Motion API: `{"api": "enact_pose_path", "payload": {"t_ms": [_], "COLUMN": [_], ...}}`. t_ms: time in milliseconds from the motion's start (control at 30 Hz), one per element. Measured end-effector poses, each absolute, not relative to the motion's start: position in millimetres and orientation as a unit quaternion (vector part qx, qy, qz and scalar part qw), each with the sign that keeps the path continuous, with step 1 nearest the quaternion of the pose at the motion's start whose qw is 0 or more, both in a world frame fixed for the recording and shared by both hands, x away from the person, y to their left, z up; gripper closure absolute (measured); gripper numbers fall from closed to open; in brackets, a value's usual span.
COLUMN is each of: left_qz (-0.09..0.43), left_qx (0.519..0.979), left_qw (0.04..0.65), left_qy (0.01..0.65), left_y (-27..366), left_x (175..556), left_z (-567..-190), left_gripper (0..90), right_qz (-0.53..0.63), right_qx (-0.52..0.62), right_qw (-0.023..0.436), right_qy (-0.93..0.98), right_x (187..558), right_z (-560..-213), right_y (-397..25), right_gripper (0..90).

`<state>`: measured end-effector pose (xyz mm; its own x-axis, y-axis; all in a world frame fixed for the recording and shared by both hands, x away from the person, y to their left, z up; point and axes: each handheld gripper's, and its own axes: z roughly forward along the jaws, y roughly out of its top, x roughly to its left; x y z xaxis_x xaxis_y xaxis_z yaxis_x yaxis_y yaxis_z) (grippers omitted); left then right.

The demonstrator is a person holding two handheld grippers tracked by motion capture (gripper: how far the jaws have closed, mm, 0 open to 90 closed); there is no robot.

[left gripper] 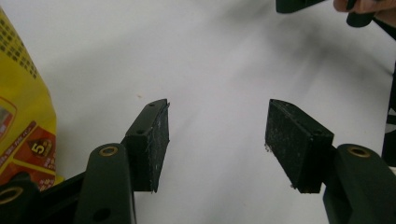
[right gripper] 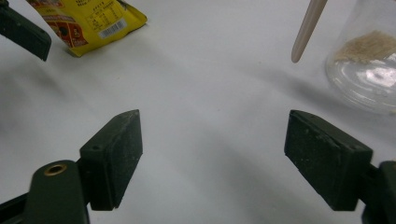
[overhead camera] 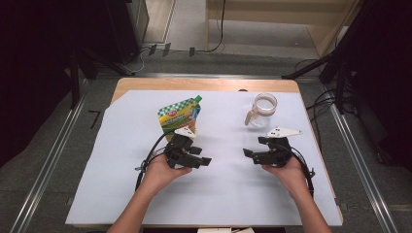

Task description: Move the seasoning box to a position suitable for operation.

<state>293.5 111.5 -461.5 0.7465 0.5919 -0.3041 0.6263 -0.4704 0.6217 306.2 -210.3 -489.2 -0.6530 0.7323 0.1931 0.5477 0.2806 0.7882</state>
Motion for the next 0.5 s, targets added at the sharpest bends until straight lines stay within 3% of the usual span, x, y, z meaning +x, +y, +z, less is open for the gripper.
{"api": "enact_pose_path", "payload": {"t_ms": [300,500], "left_qz": [-0.003,0.006], "left_qx": [0.858,0.856], "left_qw": [0.384,0.398], "left_qy": [0.341,0.328], "left_y": [117.1,119.3], "left_x": [282.7,278.1], "left_z": [-464.1,-462.1], "left_gripper": [41.9,40.6], "right_qz": [0.456,0.445], "right_qx": [0.393,0.395], "right_qw": [0.093,0.092], "right_qy": [0.794,0.798], "right_x": [305.1,307.4], "right_z": [-487.3,-487.3], "right_y": [-209.1,-210.0], "right_gripper": [34.9,37.5]}}
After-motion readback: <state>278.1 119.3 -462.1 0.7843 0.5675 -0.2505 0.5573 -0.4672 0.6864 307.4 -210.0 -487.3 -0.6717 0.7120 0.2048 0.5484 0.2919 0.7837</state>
